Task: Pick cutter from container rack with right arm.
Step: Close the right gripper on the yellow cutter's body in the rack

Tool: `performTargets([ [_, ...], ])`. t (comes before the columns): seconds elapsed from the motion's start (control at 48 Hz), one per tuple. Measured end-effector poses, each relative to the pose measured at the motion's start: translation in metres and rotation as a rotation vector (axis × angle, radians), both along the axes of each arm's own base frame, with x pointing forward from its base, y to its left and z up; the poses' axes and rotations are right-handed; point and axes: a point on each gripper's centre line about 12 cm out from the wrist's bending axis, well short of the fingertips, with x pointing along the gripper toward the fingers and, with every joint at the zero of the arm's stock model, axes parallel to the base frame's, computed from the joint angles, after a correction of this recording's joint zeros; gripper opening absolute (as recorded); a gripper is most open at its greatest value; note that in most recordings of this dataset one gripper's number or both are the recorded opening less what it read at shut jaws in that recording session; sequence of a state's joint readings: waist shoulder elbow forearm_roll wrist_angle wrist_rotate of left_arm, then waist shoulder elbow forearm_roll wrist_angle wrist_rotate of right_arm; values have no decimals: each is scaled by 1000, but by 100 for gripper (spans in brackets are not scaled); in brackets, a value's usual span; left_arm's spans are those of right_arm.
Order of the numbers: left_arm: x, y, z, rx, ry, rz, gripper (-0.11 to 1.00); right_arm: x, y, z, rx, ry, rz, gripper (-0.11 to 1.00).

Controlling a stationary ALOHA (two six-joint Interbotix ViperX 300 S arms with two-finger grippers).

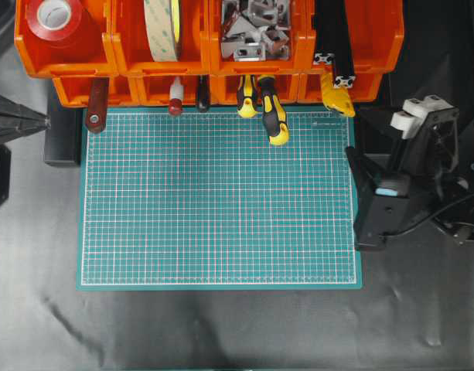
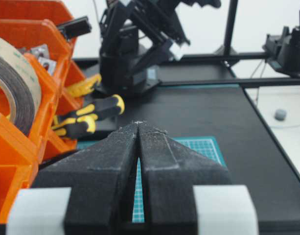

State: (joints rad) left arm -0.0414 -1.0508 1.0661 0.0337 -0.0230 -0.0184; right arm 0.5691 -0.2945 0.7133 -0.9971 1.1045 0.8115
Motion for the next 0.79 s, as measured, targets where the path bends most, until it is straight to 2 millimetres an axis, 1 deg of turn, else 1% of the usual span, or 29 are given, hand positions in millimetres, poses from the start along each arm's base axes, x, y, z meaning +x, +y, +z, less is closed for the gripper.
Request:
performTargets([
  [0.083,0,0,0,0,-2,0,-1,2,-6,-7,-27,18,-16,77],
  [0.229,0,0,-1,-1,3,0,-1,9,-17,-12,-61,23,-31,76],
  [0.5,0,0,-7,2,38,0,-1,21,-33,-22,-37,24,-39,76],
  [0.791,-2,-1,-8,2,52,-3,-1,18,-44,-30,-41,46,-63,75],
])
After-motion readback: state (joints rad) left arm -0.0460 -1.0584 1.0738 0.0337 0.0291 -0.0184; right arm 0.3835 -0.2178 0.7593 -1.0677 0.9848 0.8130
